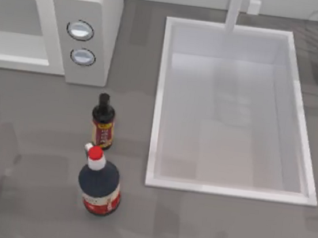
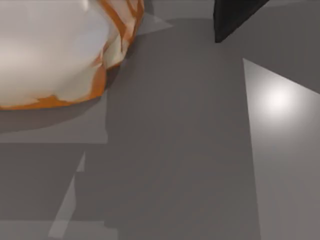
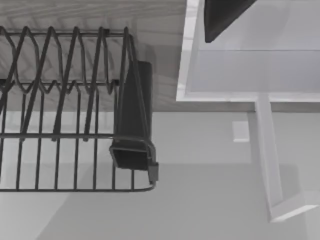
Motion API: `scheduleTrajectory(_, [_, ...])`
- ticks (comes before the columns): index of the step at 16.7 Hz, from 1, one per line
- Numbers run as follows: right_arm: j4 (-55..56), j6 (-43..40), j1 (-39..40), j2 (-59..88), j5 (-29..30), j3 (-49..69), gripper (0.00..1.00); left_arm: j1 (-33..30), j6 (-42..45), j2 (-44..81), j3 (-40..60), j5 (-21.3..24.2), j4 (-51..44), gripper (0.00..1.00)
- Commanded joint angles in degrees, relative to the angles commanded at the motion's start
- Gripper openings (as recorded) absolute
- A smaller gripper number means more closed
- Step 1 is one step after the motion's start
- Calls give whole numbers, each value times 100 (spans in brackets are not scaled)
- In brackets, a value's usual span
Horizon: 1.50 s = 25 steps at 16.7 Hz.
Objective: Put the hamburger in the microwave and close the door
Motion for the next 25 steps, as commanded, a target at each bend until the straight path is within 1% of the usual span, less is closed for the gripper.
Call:
scheduleTrajectory(1, [0,0,0,0,0,0,100,0,0,0,0,0,0,100])
scheduleTrajectory(14, [0,0,0,0,0,0,100,0,0,0,0,0,0,2])
scheduleTrajectory(15, [0,0,0,0,0,0,100,0,0,0,0,0,0,0])
scheduleTrajectory(22, [0,0,0,0,0,0,100,0,0,0,0,0,0,0])
scheduleTrajectory(23, [0,0,0,0,0,0,100,-11,-143,-390,196,70,-562,0])
scheduleTrajectory(25, [0,0,0,0,0,0,100,-6,-134,-415,276,69,-655,0])
